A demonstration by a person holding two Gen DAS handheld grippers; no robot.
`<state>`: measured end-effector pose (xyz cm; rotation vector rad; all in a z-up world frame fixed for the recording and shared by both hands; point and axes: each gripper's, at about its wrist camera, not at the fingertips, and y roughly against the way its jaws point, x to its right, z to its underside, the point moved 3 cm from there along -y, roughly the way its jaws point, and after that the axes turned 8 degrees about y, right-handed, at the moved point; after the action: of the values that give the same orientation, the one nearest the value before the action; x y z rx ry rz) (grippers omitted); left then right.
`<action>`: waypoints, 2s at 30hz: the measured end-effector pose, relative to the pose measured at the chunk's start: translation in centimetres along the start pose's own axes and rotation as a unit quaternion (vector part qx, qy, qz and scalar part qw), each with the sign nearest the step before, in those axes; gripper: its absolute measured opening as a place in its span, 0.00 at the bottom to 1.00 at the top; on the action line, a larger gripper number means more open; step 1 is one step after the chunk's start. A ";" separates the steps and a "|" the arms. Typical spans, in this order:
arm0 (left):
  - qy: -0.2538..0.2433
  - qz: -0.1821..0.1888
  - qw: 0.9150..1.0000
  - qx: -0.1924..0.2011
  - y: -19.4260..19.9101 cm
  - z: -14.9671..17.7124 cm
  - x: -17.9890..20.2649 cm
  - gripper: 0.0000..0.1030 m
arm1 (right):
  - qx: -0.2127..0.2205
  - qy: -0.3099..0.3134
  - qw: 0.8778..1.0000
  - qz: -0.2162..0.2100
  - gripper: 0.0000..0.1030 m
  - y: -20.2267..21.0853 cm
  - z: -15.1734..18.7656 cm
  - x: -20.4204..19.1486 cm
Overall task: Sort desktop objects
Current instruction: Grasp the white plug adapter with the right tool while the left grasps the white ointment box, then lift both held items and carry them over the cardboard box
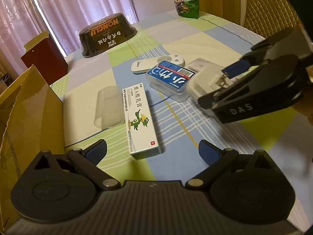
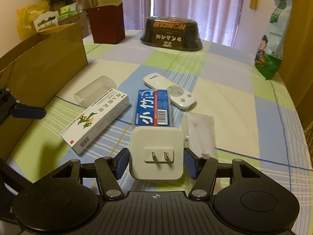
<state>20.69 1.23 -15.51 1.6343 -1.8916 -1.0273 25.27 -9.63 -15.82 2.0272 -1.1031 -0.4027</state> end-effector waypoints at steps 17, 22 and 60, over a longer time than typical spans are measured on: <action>0.089 -0.022 0.995 -0.031 -4.6 -0.9 -1.2 0.52 | 0.006 -0.025 0.999 0.022 0.57 4.5 2.7 0.8; 0.098 -0.005 0.994 -0.042 -3.7 -0.5 -1.0 0.33 | 0.006 -0.029 0.999 0.021 0.57 5.6 3.4 0.5; 0.081 0.023 0.995 -0.060 3.4 4.5 1.7 0.32 | -0.028 -0.019 0.999 0.032 0.57 9.1 7.2 -2.8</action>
<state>14.81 0.76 -16.00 1.5502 -1.7204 -0.9394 14.24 -13.77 -13.85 1.9367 -1.1642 -0.4354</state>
